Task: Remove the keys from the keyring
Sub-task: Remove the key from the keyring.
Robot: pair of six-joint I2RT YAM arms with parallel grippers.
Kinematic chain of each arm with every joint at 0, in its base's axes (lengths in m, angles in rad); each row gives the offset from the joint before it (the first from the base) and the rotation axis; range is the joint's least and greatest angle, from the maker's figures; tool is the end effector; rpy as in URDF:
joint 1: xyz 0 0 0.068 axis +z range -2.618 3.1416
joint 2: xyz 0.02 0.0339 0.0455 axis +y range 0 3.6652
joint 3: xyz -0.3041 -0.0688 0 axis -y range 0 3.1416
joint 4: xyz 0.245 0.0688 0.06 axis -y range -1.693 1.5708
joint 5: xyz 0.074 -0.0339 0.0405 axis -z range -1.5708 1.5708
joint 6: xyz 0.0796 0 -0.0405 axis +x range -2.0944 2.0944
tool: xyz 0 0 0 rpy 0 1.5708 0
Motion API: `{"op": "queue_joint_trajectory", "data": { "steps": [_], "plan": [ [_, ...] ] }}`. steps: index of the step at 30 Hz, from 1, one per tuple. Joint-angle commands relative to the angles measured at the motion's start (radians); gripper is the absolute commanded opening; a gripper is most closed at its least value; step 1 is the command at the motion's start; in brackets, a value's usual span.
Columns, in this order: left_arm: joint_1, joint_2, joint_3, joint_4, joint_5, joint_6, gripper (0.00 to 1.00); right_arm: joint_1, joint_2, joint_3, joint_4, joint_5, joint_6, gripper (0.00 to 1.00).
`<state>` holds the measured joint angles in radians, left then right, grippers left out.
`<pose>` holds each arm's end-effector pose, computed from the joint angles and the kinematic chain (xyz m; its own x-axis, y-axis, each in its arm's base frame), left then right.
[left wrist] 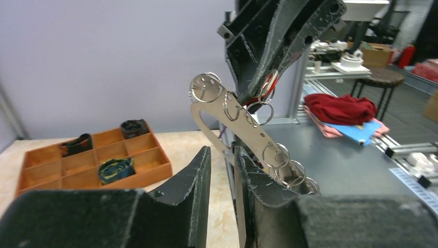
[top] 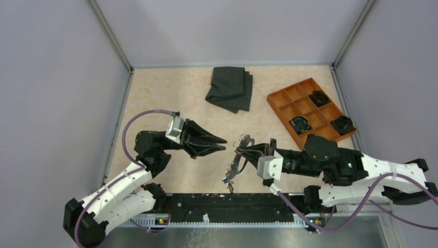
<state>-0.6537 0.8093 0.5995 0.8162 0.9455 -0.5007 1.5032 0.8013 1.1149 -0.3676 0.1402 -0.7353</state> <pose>0.0889 -0.1494 0.4100 -0.0279 -0.3326 -0.9427 0.9934 -0.1142 0.0109 0.0230 0.1744 0.4563 0.6537 -0.1782 -0.7355 -0.7281 0.1167 -0.6754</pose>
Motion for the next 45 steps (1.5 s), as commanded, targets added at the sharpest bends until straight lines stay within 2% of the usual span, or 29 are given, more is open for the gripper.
{"op": "queue_joint_trajectory", "data": {
  "steps": [1,10,16,21,24,30,40,45],
  "plan": [
    [-0.05,0.038,0.02,0.175,0.074,0.007,0.3,0.011,-0.004,0.057,0.058,-0.08,0.041,0.0],
    [-0.109,0.065,0.016,0.245,0.083,-0.013,0.25,0.012,0.01,0.054,0.077,-0.119,0.059,0.0],
    [-0.122,0.062,0.011,0.243,0.1,-0.015,0.17,0.012,0.01,0.058,0.089,-0.127,0.059,0.0],
    [-0.124,0.048,0.003,0.236,0.087,-0.008,0.15,0.012,0.015,0.059,0.09,-0.126,0.059,0.0],
    [-0.124,0.015,0.005,0.169,0.069,0.034,0.14,0.012,0.015,0.06,0.091,-0.125,0.06,0.0],
    [-0.126,-0.009,0.014,0.11,0.064,0.065,0.19,0.012,0.03,0.068,0.094,-0.137,0.057,0.0],
    [-0.139,0.033,0.031,0.159,0.072,0.061,0.29,0.012,0.043,0.086,0.085,-0.137,0.062,0.0],
    [-0.139,0.027,0.029,0.156,0.062,0.074,0.31,0.012,0.045,0.086,0.082,-0.137,0.065,0.0]
  ]
}}
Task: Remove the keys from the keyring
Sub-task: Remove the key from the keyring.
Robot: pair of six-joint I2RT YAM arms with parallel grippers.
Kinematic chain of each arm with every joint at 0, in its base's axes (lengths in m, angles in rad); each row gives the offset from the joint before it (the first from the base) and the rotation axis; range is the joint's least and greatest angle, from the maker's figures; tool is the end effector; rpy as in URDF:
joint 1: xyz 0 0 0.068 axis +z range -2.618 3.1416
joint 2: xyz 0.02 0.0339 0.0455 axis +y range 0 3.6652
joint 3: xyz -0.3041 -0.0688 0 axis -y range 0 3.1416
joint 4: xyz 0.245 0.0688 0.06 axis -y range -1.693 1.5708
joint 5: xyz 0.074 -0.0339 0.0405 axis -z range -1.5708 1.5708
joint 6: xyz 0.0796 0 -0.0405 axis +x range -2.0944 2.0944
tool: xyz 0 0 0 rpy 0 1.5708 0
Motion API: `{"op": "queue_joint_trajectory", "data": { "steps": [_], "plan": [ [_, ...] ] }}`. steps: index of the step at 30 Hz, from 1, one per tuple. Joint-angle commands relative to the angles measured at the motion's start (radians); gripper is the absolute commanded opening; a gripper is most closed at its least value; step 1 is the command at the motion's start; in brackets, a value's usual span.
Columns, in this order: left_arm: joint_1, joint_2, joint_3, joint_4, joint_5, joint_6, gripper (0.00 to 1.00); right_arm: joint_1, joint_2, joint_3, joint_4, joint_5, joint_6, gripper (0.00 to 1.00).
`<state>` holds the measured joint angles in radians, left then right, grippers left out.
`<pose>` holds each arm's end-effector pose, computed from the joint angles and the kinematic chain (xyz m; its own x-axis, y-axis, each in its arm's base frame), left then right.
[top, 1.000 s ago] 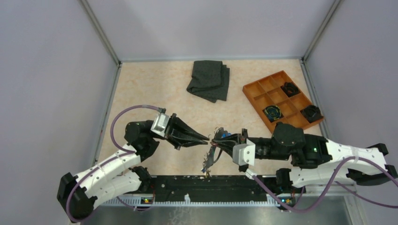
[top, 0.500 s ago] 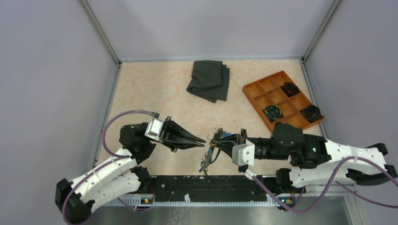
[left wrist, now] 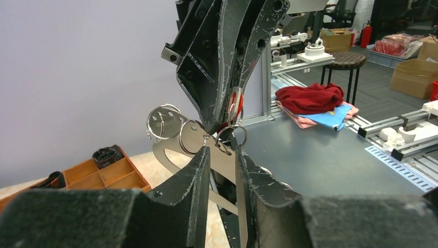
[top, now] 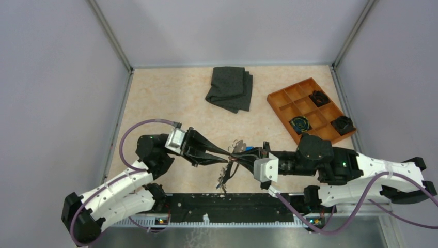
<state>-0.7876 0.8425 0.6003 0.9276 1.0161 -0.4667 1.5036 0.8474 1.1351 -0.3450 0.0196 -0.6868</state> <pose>0.0646 -0.1608 0.4133 0.0220 -0.3580 -0.9335 0.9489 -0.2865 0.1322 0.0143 0.1894 0.4597 0.6287 -0.0991 -0.7713 -0.7728 0.0308 -0.6339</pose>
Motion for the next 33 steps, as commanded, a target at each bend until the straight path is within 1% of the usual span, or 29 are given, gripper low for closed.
{"op": "queue_joint_trajectory", "data": {
  "steps": [1,20,25,28,30,33],
  "plan": [
    [-0.004,-0.005,0.029,0.048,-0.005,0.039,0.31,0.012,-0.001,0.064,0.061,-0.017,0.016,0.0],
    [-0.027,0.045,0.046,0.132,0.047,-0.021,0.33,0.012,0.012,0.065,0.042,-0.018,0.019,0.0],
    [-0.032,0.049,0.042,0.124,0.051,-0.019,0.24,0.012,0.013,0.065,0.038,-0.008,0.017,0.0],
    [-0.033,0.054,0.039,0.122,0.045,-0.021,0.17,0.012,0.014,0.065,0.034,-0.001,0.016,0.0],
    [-0.035,0.057,0.038,0.115,0.04,-0.022,0.1,0.012,0.015,0.065,0.032,0.008,0.014,0.0],
    [-0.035,0.055,0.035,0.097,0.033,-0.021,0.02,0.012,0.013,0.064,0.029,0.021,0.013,0.0]
  ]
}}
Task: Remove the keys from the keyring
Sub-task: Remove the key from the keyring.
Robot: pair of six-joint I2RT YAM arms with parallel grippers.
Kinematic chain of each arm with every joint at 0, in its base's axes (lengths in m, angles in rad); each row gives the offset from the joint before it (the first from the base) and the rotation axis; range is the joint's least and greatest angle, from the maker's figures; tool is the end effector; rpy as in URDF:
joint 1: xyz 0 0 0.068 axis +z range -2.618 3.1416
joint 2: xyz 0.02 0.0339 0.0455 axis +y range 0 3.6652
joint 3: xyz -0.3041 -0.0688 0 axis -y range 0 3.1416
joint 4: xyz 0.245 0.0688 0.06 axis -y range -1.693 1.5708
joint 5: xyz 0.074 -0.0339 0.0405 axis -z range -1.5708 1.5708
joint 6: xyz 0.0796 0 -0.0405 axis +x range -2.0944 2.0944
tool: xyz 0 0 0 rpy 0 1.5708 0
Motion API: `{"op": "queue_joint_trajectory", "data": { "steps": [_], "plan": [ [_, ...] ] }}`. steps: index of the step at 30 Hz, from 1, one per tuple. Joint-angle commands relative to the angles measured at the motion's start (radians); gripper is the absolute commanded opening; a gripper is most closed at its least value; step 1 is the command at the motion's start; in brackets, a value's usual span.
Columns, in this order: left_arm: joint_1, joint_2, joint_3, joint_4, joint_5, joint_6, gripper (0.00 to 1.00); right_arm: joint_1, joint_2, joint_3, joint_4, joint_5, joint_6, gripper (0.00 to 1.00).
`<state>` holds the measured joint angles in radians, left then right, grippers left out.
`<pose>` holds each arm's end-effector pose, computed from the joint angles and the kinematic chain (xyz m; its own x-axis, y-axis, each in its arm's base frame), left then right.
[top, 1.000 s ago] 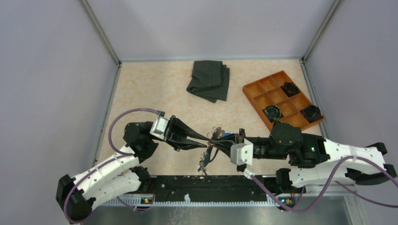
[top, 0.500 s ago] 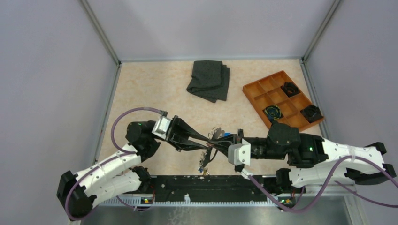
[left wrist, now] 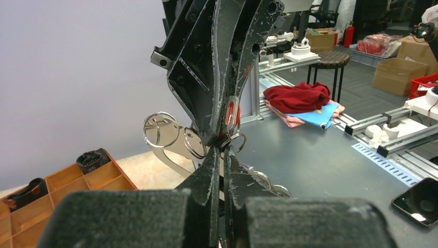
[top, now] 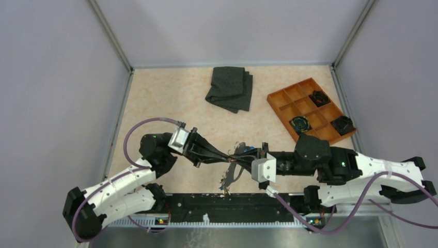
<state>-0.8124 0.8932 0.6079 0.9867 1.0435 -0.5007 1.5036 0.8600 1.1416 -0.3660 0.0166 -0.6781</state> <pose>0.0659 -0.1696 0.4126 -0.0040 -0.3470 -0.9379 0.9318 -0.3417 0.1225 0.0143 0.1928 0.4567 0.6207 -0.1180 -0.7751 -0.7796 0.0124 -0.6262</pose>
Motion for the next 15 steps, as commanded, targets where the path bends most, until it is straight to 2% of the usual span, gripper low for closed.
{"op": "queue_joint_trajectory", "data": {
  "steps": [1,8,15],
  "plan": [
    [-0.011,0.002,0.029,0.02,-0.004,0.014,0.0,0.013,-0.001,0.057,0.049,0.032,0.003,0.0],
    [-0.011,-0.011,0.04,-0.133,-0.091,-0.024,0.0,0.012,-0.001,0.056,0.023,0.087,-0.012,0.0],
    [-0.002,-0.028,-0.004,-0.105,-0.218,-0.158,0.0,0.012,-0.001,0.057,-0.021,0.139,-0.03,0.0]
  ]
}}
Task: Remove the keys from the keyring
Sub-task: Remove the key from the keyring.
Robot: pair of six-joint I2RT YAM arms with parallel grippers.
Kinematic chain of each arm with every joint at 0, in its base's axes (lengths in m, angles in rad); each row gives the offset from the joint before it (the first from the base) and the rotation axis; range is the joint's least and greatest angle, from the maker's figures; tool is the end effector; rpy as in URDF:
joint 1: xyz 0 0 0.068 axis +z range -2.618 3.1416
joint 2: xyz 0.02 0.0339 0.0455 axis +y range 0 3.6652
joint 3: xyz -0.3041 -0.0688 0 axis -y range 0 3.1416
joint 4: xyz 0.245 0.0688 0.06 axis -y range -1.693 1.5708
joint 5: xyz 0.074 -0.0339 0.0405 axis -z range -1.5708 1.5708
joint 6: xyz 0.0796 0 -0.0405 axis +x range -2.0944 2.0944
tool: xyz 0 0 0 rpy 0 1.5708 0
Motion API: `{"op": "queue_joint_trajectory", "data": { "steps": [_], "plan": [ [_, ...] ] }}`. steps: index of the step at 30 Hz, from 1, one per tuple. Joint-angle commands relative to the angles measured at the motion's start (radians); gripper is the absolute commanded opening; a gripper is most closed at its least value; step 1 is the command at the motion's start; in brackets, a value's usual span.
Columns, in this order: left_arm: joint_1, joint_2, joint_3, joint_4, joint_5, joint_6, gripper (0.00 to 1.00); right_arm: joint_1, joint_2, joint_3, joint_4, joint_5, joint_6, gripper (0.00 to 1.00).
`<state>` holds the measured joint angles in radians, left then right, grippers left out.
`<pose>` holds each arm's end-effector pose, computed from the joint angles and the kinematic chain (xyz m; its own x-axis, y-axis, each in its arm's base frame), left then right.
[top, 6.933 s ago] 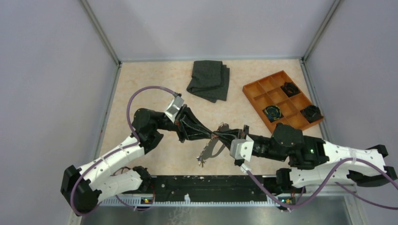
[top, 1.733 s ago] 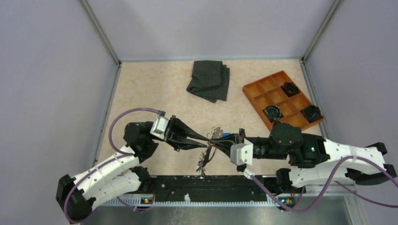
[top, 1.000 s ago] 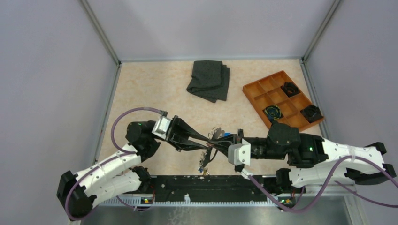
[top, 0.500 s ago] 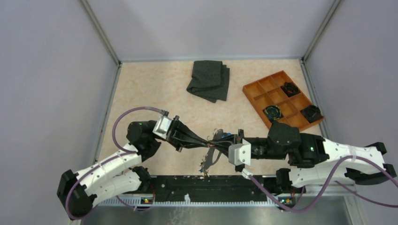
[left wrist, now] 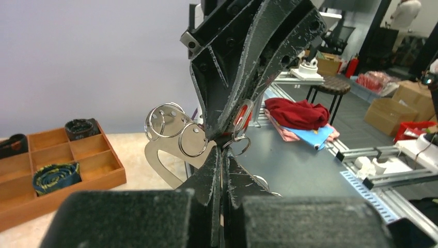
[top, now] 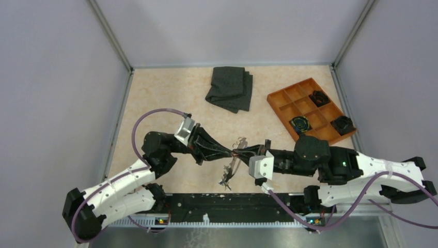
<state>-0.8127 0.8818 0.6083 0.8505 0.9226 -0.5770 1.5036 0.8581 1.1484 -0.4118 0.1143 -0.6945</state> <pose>0.0784 -0.1751 0.4064 -0.1754 -0.2938 -0.9396 0.9570 -0.2748 -0.0927 0.0219 0.1896 0.4526 0.6233 -0.2079 -0.7539 -0.7610 0.0607 -0.6459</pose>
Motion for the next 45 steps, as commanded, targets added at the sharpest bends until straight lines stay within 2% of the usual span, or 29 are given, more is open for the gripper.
{"op": "queue_joint_trajectory", "data": {
  "steps": [1,11,23,37,45],
  "plan": [
    [-0.001,-0.017,-0.005,0.027,-0.117,-0.108,0.0,0.012,0.001,0.05,0.02,0.05,-0.017,0.0],
    [0.059,0.0,-0.028,0.036,-0.16,-0.286,0.0,0.012,-0.001,0.033,0.011,0.11,-0.052,0.0],
    [0.104,0.049,-0.083,0.184,-0.23,-0.548,0.0,0.012,0.021,-0.008,-0.003,0.197,-0.093,0.0],
    [0.106,0.065,-0.08,0.148,-0.305,-0.66,0.0,0.012,0.07,-0.055,0.01,0.274,-0.144,0.0],
    [0.107,0.05,-0.045,0.0,-0.318,-0.665,0.0,0.011,0.1,-0.075,0.022,0.366,-0.173,0.0]
  ]
}}
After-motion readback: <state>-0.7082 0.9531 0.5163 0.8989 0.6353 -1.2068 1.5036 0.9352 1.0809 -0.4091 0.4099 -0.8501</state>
